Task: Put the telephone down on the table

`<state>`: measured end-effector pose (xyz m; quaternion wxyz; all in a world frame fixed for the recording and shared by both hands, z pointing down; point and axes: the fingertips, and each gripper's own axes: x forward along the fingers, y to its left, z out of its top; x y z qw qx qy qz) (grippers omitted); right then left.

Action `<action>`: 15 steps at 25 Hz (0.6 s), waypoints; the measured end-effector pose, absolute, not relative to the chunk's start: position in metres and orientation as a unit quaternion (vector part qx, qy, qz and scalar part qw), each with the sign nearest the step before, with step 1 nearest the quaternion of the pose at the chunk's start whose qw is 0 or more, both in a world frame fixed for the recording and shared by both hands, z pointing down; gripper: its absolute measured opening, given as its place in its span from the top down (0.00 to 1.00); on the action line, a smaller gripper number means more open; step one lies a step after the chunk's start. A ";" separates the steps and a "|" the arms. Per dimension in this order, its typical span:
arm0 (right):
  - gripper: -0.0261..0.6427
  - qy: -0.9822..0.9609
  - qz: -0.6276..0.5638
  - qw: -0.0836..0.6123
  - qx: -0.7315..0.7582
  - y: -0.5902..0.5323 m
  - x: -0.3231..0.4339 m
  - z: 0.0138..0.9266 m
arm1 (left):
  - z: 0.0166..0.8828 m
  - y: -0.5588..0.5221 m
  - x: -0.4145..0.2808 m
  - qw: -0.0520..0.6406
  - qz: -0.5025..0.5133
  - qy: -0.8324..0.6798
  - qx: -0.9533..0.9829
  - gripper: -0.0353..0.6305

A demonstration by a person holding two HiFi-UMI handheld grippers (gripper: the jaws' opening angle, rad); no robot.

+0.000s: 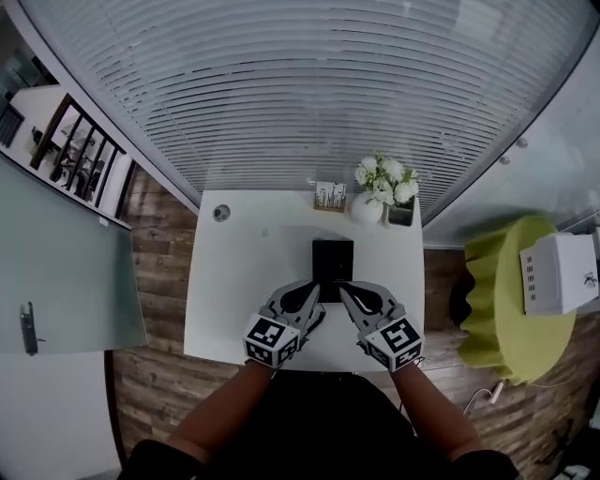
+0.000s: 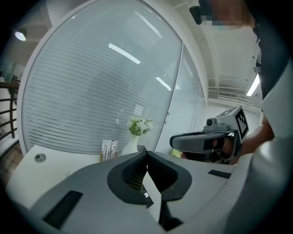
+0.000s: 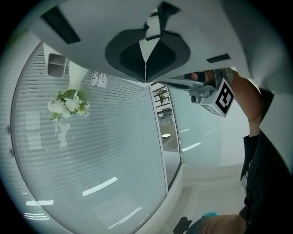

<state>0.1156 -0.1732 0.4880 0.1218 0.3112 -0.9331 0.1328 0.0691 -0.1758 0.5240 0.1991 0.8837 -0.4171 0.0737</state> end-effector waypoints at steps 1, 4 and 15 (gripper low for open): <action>0.93 -0.932 0.136 0.124 0.313 -0.176 0.113 0.492 | 0.531 -0.179 0.068 0.204 0.079 -0.415 0.883 0.93; 0.93 -0.928 0.147 0.130 0.318 -0.185 0.106 0.506 | 0.551 -0.190 0.065 0.219 0.089 -0.410 0.881 0.93; 0.93 -0.911 0.182 0.160 0.335 -0.207 0.095 0.558 | 0.639 -0.216 0.053 0.303 0.142 -0.381 0.862 0.93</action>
